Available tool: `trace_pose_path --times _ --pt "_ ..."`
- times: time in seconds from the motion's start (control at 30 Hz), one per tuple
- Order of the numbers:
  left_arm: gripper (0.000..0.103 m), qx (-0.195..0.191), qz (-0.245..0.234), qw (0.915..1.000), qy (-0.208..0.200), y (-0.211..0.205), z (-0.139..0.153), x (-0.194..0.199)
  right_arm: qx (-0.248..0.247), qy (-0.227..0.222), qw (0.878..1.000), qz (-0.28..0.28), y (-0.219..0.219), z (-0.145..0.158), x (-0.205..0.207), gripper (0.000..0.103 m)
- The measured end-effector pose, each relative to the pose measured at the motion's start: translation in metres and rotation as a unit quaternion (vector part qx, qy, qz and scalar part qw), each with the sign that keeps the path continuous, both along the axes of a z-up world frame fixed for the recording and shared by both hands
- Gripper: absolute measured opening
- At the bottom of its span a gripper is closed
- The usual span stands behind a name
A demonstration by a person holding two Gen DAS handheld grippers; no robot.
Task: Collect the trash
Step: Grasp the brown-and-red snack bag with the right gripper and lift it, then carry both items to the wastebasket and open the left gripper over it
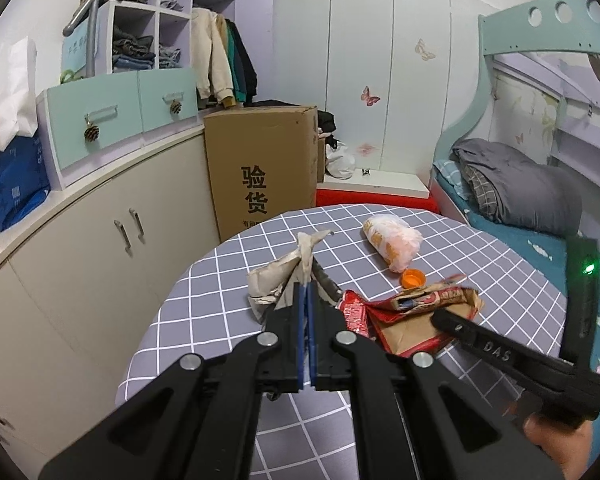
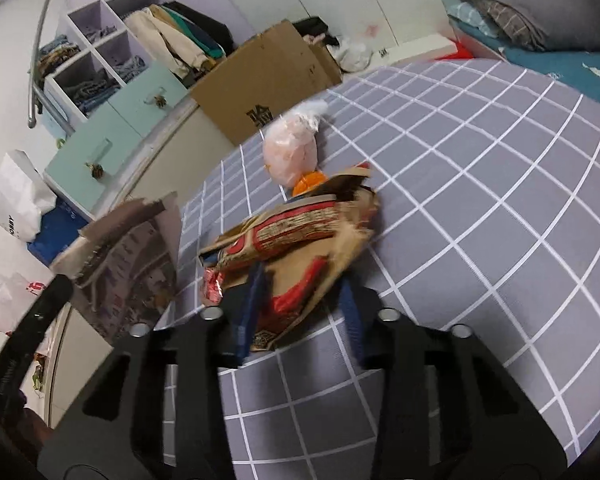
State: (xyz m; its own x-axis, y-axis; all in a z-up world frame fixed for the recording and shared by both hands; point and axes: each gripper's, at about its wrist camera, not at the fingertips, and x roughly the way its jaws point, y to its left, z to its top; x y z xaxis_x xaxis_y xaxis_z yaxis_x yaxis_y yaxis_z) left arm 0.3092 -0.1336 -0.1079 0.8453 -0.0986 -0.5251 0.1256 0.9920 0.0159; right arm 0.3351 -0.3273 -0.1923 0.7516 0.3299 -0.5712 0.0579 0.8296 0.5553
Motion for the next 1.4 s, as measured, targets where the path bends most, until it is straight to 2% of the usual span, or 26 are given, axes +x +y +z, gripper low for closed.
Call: trace_pose_path --times 0.13,0.23,0.4,0.63,1.13,1.4 --pt "0.001 -0.001 0.002 1.0 -0.007 -0.003 0.001 -0.004 -0.013 -0.037 0.999 -0.003 0.003 0.013 -0.015 0.019" --pt "0.001 0.017 0.013 0.9996 -0.018 -0.008 0.007 -0.009 -0.025 -0.063 0.998 0.006 0.008 0.026 -0.029 0.018" --pt "0.001 0.028 0.011 0.9988 -0.039 -0.016 0.018 -0.025 -0.01 -0.087 0.996 0.022 0.012 0.041 -0.044 0.018" --pt "0.001 0.028 0.014 0.9983 -0.048 -0.014 0.03 -0.044 -0.032 -0.119 0.992 0.029 0.022 0.064 -0.072 0.018" --pt "0.001 0.013 0.037 0.9975 -0.06 0.024 0.045 -0.075 -0.041 -0.14 0.987 0.064 0.053 0.082 -0.099 0.018" --pt "0.001 0.007 0.065 0.9959 -0.062 0.059 0.047 -0.088 -0.04 -0.144 0.983 0.104 0.089 0.086 -0.106 0.018"
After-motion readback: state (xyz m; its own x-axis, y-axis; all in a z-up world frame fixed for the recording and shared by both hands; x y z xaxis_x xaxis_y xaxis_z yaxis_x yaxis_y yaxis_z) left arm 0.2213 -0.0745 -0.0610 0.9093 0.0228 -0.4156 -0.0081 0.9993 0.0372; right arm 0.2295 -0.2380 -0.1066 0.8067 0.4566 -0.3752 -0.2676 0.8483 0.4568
